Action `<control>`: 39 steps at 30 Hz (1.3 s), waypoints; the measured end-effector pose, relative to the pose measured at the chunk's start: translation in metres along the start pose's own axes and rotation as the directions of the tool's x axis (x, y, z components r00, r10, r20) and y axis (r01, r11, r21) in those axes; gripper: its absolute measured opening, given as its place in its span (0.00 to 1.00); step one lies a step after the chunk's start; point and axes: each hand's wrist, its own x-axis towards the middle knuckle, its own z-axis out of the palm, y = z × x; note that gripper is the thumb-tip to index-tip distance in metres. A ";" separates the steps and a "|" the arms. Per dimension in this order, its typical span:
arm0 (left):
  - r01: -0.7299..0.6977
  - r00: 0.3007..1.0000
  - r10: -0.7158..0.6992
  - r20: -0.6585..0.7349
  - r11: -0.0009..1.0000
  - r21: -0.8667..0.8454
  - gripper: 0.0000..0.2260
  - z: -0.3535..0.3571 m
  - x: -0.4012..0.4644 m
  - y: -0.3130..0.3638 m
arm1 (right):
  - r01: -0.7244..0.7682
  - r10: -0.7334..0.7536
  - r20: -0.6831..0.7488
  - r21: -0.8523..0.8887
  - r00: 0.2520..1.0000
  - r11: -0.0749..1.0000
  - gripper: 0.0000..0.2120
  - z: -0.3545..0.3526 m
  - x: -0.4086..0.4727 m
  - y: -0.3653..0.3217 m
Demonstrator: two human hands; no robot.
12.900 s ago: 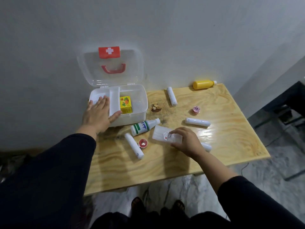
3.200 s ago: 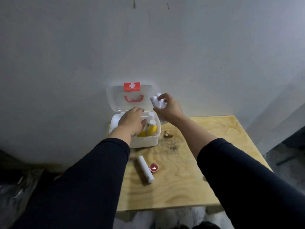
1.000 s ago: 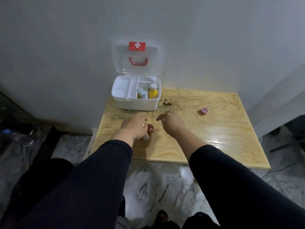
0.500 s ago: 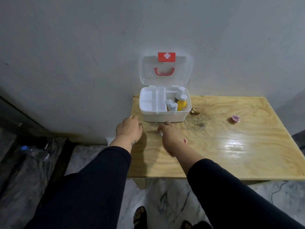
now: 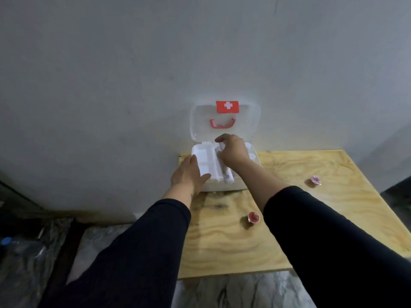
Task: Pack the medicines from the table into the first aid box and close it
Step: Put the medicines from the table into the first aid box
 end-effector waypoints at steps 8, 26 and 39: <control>-0.017 1.000 0.016 -0.012 0.994 -0.104 0.36 0.013 0.020 -0.020 | -0.092 0.093 0.023 -0.036 0.995 0.995 0.22 0.023 0.033 0.005; -0.021 0.999 0.019 0.026 0.998 0.062 0.39 0.001 0.013 -0.011 | 0.142 -0.118 0.254 -0.078 0.960 0.987 0.20 0.017 -0.010 0.010; -0.403 0.900 0.370 0.230 0.907 0.118 0.20 -0.012 0.005 0.126 | -0.104 0.186 0.197 -0.365 0.963 0.925 0.18 -0.099 -0.048 0.100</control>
